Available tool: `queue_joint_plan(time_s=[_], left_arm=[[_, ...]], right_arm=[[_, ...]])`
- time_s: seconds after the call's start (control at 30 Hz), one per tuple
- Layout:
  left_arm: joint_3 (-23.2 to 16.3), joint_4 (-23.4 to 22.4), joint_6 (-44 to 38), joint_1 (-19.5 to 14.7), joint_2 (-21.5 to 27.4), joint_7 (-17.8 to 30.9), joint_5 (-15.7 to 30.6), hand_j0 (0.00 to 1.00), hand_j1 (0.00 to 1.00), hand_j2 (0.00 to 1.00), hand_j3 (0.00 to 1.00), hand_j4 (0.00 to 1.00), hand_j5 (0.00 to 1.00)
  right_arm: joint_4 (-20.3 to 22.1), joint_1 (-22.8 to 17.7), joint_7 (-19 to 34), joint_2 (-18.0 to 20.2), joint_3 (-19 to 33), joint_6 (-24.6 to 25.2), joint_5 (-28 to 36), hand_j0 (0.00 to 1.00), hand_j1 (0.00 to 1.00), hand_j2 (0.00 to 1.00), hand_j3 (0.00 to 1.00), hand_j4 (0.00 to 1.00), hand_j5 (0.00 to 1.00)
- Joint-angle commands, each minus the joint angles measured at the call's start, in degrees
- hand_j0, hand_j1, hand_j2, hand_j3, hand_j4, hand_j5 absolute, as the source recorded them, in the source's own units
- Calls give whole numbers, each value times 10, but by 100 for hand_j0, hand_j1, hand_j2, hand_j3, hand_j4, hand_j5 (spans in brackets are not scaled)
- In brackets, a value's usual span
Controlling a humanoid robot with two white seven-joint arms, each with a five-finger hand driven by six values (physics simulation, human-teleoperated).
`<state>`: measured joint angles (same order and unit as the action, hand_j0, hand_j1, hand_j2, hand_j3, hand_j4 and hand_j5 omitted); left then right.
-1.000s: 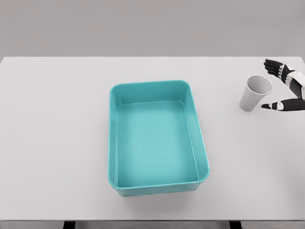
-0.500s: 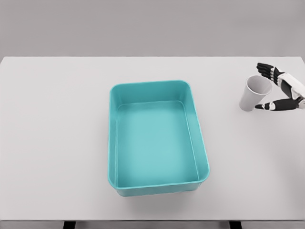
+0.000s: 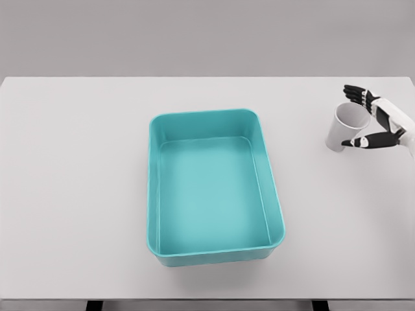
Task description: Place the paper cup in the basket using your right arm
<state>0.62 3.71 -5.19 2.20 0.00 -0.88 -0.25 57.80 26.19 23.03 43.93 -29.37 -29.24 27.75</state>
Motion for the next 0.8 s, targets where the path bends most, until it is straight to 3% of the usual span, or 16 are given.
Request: queue_joint_plan(time_s=[0.0,0.33,0.47,0.63,0.77], left_arm=[[0,0,0,0,0,0,0,100,100,100,100,100,100],[0,0,0,0,0,0,0,100,100,100,100,100,100],[0,0,0,0,0,0,0,100,100,100,100,100,100],[0,0,0,0,0,1,0,100,100,100,100,100,100],[0,0,0,0,0,0,0,100,100,100,100,100,100]], right_arm=[[-4,0,-1,-5,-2,1,0,100,100,100,100,100,100],[-3,0,0,-9,-2,0,-2,98,98,98,98,98,98],[-3,0,1,-8,-2,-3,-3,81,81,81,81,81,81],[-2,0,1,-8,-2,-6,-13,48,48,48,48,48,48],[-1,1,1,-5,-2,-6,-17,47,47,47,47,47,47]])
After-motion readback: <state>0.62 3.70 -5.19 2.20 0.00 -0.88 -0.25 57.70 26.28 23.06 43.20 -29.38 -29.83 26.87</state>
